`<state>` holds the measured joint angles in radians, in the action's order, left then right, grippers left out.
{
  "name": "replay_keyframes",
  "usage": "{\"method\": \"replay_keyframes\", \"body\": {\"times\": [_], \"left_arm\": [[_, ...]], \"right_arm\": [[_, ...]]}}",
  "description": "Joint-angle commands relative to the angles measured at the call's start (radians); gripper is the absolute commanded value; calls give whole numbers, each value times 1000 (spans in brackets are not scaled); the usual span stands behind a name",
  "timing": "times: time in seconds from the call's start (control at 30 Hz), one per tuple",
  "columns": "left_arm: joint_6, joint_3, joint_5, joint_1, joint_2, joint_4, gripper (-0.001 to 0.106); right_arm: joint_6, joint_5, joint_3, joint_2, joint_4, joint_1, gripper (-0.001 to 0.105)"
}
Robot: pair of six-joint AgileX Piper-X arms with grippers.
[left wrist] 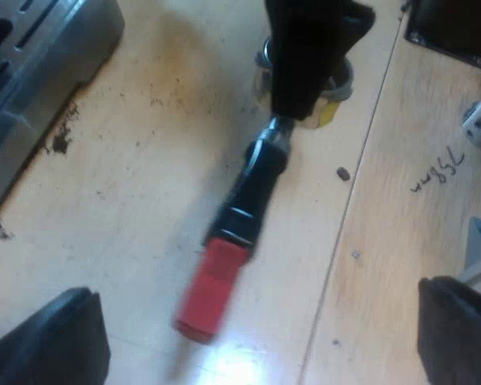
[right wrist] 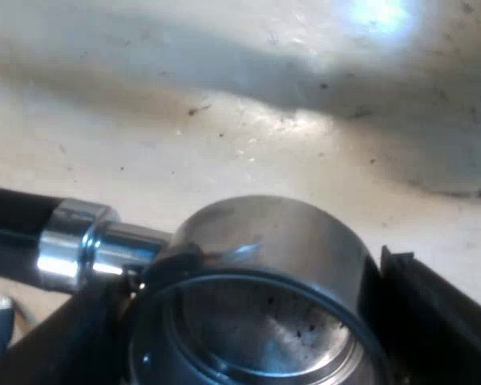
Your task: Put the handle in the coffee machine
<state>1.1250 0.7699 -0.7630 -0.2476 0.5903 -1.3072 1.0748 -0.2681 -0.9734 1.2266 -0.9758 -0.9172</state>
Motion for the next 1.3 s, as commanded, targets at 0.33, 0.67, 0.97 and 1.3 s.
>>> {"method": "replay_keyframes", "body": {"times": [0.33,0.67,0.97,1.3], "left_arm": [[-420,134,1,-5,170,-74,79],[-442,99,-42,-5,170,-86,79],[-330,30,3,-135,177,64,83],[-259,22,97,-238,291,131,83]], "right_arm": [[185,2,-82,-17,-47,6,0],[87,2,-86,-17,-46,6,0],[18,-14,-86,-17,11,6,0],[13,-23,-86,-17,11,6,0]]}}
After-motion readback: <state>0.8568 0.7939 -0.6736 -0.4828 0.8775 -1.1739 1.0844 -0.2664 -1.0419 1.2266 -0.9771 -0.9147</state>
